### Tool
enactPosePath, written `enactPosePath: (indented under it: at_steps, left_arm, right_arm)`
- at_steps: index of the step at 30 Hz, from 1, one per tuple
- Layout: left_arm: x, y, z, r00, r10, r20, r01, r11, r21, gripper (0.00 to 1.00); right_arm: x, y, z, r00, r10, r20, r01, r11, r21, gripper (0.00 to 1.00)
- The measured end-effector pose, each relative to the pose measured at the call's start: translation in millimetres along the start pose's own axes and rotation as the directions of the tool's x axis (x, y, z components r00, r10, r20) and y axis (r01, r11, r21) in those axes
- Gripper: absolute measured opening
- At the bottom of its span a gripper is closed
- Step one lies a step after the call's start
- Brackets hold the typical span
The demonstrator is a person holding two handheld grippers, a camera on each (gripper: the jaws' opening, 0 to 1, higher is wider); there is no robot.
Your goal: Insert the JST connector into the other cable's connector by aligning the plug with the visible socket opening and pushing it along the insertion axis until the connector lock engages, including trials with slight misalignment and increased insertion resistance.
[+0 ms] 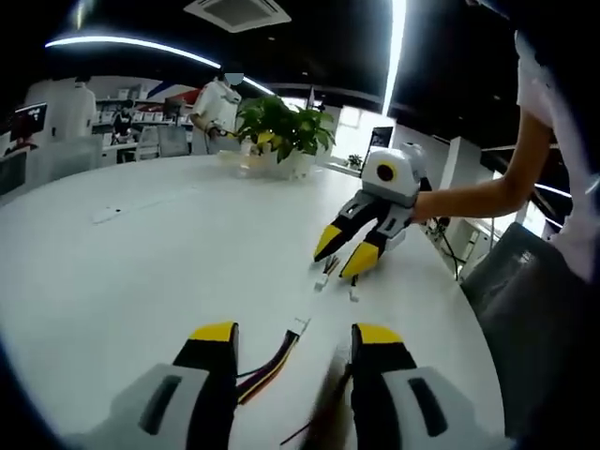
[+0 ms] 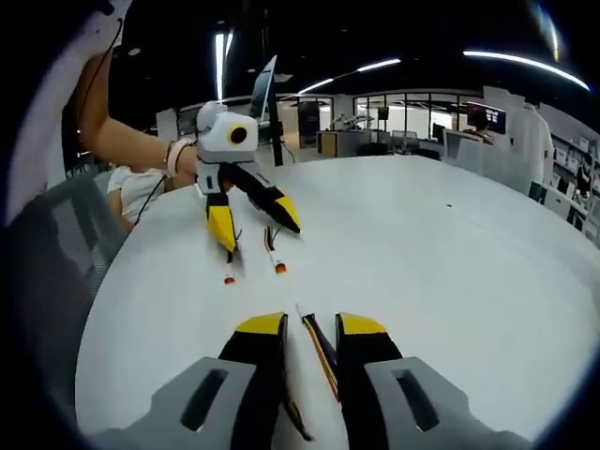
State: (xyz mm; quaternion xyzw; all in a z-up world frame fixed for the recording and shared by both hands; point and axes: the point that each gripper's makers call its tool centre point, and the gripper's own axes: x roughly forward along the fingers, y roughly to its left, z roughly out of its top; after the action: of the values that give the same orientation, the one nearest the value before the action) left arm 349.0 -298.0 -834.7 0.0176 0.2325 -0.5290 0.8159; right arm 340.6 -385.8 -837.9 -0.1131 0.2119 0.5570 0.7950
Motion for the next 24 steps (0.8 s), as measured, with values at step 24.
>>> enactPosePath:
  at_steps: [24]
  left_arm:
    - [13.9,-14.5,-7.3,0.994,-0.106,-0.003,0.106,0.992,0.073,0.22]
  right_arm:
    - [11.0,3.4,0.1,0.999,0.048,0.021,-0.047,0.998,-0.036,0.07]
